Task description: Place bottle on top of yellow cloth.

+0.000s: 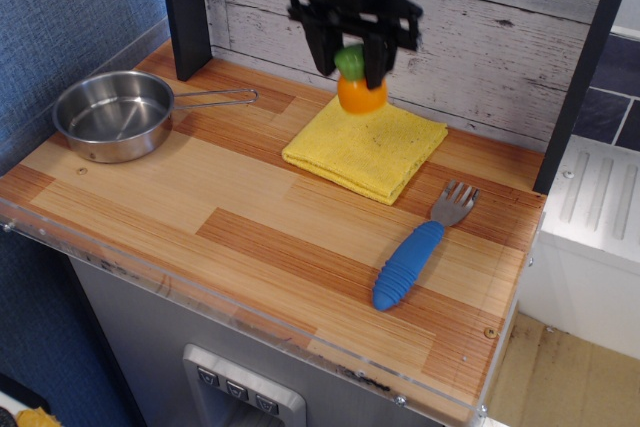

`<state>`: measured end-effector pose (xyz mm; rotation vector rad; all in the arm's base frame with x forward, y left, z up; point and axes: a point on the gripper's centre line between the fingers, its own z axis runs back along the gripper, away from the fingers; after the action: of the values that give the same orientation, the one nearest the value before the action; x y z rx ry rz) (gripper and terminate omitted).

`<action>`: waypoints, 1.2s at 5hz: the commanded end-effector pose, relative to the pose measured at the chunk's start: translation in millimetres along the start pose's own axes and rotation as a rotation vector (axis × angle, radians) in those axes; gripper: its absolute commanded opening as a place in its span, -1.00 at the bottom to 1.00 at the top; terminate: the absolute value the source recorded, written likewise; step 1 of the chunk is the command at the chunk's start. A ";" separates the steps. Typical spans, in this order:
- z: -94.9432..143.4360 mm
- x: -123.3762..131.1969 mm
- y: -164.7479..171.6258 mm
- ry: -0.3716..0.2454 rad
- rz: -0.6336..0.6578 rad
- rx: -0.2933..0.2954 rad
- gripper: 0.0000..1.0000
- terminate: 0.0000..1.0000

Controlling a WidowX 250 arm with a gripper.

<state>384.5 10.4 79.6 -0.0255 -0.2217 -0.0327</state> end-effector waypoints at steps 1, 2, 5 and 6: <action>-24.6 3.3 -5.3 0.008 -0.026 0.037 -1.00 -1.00; -41.8 -1.3 -2.5 0.036 -0.048 0.092 -1.00 -1.00; -25.7 -1.4 -1.0 0.027 0.013 0.093 1.00 -1.00; -18.2 -0.1 -0.3 0.017 0.027 0.079 1.00 -1.00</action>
<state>384.5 3.0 33.4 0.0372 -0.1234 -0.0051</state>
